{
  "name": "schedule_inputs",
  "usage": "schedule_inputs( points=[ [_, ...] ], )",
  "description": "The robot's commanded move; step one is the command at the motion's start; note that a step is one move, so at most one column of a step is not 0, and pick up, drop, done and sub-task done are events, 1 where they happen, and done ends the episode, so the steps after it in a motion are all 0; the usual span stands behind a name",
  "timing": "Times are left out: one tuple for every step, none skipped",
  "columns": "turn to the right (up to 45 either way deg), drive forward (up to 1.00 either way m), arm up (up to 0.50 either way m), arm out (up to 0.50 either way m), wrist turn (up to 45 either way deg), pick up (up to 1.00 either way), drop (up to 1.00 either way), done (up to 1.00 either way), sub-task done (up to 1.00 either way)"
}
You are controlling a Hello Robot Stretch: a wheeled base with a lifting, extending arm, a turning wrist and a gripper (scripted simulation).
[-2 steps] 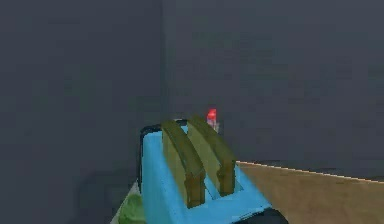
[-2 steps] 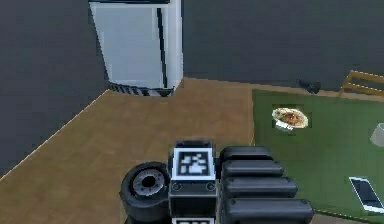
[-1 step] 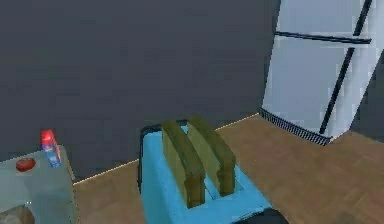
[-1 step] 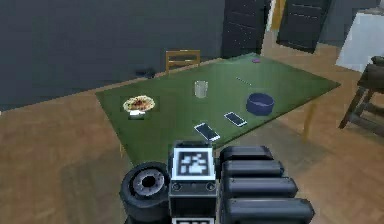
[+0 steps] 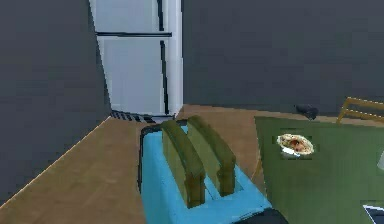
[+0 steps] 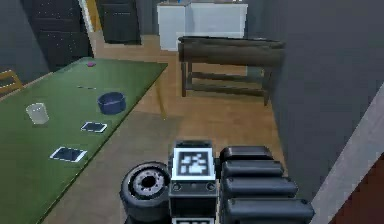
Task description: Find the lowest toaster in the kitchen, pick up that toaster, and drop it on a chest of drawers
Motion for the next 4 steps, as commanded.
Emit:
schedule_inputs(
  points=[
    [0.0, 1.0, 0.0, 0.0, 0.0, 0.0, 0.0, 0.0, 0.0],
    [3.0, 0.0, 0.0, 0.0, 0.0, 0.0, 0.0, 0.0, 0.0],
    [0.0, 0.8, 0.0, 0.0, 0.0, 0.0, 0.0, 0.0, 0.0],
    [45.0, 0.0, 0.0, 0.0, 0.0, 0.0, 0.0, 0.0, 0.0]
  ],
)
